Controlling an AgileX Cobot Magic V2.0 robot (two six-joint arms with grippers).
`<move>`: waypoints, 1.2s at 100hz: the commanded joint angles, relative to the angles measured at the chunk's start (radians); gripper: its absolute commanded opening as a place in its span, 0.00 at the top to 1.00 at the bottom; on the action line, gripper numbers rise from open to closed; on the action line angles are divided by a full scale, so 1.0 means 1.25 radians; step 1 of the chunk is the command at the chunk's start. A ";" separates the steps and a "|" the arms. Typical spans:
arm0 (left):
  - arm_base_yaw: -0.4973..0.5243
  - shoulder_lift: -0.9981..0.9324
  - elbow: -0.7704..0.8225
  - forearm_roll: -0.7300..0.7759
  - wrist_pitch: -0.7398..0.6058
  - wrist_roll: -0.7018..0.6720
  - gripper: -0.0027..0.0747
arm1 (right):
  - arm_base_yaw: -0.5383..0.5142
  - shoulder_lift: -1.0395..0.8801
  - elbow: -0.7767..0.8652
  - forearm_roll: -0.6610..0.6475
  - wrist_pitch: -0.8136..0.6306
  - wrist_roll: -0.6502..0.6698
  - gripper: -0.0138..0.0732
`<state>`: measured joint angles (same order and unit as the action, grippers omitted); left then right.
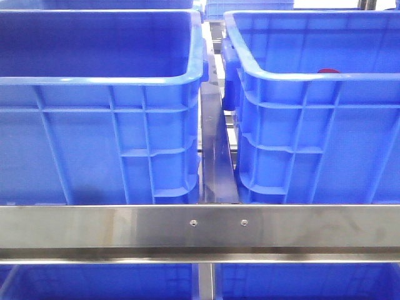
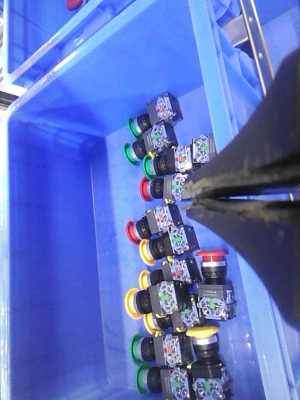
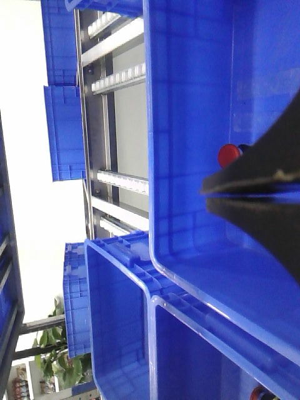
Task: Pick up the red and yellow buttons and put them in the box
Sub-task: 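Move the left gripper back over the button bin toward a yellow button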
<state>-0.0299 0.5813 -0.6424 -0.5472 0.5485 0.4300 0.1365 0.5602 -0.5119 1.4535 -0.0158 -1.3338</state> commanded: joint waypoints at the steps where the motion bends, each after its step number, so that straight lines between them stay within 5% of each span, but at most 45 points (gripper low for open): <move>1: 0.002 0.000 -0.022 -0.021 -0.052 -0.007 0.99 | -0.002 -0.001 -0.022 -0.010 0.005 -0.006 0.92; 20: 0.002 0.000 -0.022 -0.021 -0.052 -0.007 0.92 | -0.002 -0.001 -0.022 -0.010 0.005 -0.006 0.92; 56: 0.002 0.000 -0.022 -0.021 -0.052 -0.007 0.29 | -0.002 -0.001 -0.022 -0.010 0.040 -0.006 0.92; 83: 0.002 0.070 -0.079 -0.011 -0.081 -0.005 0.28 | -0.002 -0.001 -0.022 -0.010 0.040 -0.006 0.92; 120: 0.002 0.412 -0.292 0.072 -0.070 -0.022 0.28 | -0.002 -0.001 -0.022 -0.010 0.040 -0.006 0.92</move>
<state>-0.0299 1.0239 -0.9297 -0.4763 0.5225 0.4263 0.1365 0.5602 -0.5110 1.4473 0.0335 -1.3350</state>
